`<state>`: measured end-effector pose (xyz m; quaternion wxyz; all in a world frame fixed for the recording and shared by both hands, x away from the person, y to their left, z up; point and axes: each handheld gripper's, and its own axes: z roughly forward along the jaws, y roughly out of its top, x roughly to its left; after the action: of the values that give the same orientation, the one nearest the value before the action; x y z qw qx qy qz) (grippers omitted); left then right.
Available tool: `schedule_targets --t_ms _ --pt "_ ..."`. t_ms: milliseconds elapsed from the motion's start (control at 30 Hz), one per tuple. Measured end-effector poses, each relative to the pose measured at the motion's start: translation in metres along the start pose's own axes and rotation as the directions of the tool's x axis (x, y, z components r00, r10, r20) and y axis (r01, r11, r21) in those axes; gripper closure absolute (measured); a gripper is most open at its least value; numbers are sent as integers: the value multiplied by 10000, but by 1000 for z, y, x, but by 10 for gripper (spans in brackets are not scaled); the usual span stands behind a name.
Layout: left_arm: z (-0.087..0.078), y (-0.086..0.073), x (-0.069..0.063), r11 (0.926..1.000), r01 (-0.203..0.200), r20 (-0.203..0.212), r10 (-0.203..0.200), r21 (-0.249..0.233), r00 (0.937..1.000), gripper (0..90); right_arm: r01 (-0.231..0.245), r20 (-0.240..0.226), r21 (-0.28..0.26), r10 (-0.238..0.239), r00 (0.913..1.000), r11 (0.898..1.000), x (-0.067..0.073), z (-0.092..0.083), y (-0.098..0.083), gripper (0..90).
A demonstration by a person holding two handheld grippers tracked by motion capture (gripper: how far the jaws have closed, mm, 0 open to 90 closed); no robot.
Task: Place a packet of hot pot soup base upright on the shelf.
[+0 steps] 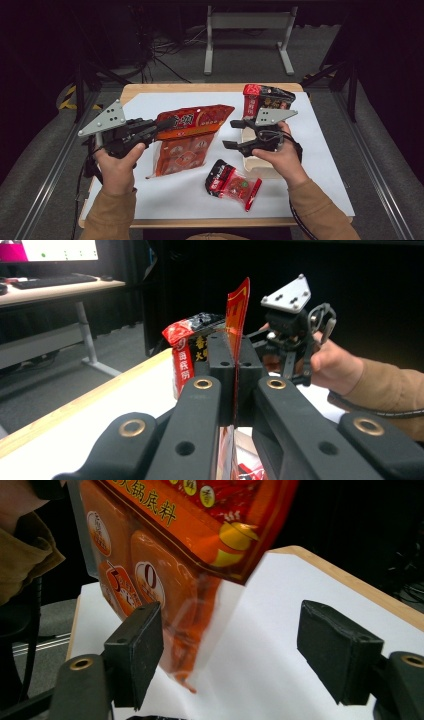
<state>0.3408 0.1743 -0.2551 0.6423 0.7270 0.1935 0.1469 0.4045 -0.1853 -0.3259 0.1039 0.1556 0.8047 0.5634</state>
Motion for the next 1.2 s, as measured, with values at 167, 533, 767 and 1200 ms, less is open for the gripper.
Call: schedule_targets --t_ms 167,533,767,1200 --pt "7 0 -2 10000 -31 182 29 71 9998 900 308 -238 57 -307 9992 9995 5 14 -1 267" --pt "11 0 -6 10000 -15 349 14 24 9994 900 472 -659 -215 -485 9966 9987 11 33 -3 250" --pt "13 -1 -7 10000 -21 485 20 30 9988 900 428 -1024 -481 -475 9936 9979 13 38 -1 243" --pt "12 -1 -6 9997 -95 613 109 -229 9981 900 230 -1656 -782 -357 9855 9967 12 39 -2 307"
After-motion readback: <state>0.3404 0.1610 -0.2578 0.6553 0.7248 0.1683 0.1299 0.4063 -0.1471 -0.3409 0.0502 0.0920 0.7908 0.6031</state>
